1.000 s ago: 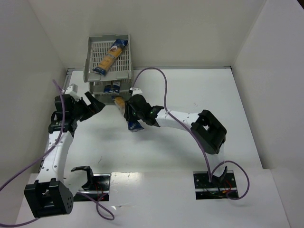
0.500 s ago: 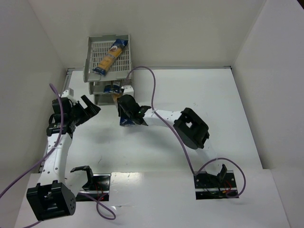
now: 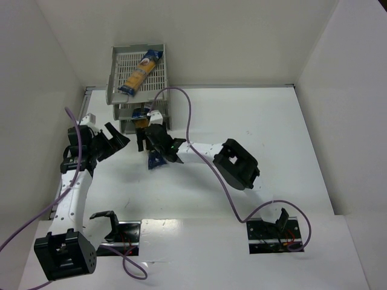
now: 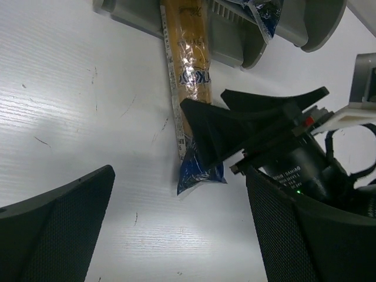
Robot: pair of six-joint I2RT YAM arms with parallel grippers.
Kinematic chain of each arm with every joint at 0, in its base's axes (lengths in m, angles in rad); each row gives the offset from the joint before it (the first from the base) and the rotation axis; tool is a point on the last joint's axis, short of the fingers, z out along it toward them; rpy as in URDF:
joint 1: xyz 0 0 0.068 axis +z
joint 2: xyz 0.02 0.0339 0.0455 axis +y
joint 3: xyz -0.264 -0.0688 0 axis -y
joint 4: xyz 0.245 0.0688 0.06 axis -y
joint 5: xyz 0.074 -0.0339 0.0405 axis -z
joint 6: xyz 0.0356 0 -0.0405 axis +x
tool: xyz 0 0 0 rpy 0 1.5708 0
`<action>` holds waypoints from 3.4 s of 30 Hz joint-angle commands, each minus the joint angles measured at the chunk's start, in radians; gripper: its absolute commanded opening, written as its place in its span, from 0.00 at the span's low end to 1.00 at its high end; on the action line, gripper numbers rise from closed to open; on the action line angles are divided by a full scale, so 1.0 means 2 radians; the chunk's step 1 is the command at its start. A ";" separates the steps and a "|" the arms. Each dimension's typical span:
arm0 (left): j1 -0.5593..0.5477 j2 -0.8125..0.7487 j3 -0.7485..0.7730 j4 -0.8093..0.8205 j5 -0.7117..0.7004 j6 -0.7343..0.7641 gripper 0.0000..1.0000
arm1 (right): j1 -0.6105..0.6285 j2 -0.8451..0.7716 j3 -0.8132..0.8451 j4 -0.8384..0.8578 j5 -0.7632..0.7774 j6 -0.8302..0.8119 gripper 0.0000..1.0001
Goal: Place and organize the pasta boxes and bags onto the shelf
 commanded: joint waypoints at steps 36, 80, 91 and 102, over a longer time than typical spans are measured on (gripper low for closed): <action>0.017 -0.045 -0.022 0.034 0.015 0.009 1.00 | -0.027 -0.009 0.002 -0.191 -0.333 -0.334 0.00; 0.040 -0.081 -0.029 0.057 0.016 0.008 1.00 | 0.034 -0.020 0.229 -0.202 -0.240 -0.360 0.29; 0.045 -0.167 -0.058 0.058 -0.009 0.008 1.00 | -0.003 -0.361 -0.214 -0.366 -0.229 -0.532 0.95; 0.097 -0.187 -0.059 0.048 -0.127 0.013 1.00 | -0.304 -0.464 -0.286 -0.502 -0.244 -0.490 1.00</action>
